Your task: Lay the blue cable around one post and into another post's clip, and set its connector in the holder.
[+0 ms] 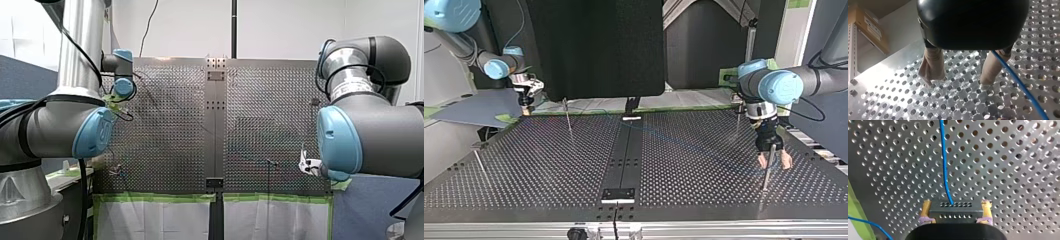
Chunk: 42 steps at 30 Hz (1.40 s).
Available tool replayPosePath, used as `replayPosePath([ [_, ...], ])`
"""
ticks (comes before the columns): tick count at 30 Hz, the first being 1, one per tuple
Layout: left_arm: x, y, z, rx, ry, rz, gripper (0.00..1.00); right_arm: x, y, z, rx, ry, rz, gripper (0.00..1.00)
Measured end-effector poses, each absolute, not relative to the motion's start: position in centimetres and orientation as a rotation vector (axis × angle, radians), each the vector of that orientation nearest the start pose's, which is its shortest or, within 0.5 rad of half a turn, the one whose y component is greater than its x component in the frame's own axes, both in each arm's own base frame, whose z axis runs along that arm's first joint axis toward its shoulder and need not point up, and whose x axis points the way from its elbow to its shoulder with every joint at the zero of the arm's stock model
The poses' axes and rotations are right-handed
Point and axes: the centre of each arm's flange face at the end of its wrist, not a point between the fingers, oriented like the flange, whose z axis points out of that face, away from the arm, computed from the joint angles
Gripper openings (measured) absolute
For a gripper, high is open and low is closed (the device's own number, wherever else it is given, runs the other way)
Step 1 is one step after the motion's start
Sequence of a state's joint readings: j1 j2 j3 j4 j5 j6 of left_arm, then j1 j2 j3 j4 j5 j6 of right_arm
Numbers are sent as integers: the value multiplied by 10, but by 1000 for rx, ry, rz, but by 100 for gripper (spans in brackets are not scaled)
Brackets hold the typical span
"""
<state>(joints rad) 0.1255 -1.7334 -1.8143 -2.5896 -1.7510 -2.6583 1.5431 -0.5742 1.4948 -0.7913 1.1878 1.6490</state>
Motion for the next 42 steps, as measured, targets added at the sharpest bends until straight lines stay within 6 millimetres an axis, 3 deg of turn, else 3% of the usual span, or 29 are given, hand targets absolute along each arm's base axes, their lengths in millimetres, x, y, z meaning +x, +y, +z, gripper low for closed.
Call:
replayPosePath([
  [13, 551, -47, 342, -953, 1110, -661, 100, 136, -669, 25, 1491, -1191, 1470, 9],
  [42, 551, -48, 342, -950, 1115, -668, 100, 141, -669, 182, 1385, -1085, 1471, 9],
])
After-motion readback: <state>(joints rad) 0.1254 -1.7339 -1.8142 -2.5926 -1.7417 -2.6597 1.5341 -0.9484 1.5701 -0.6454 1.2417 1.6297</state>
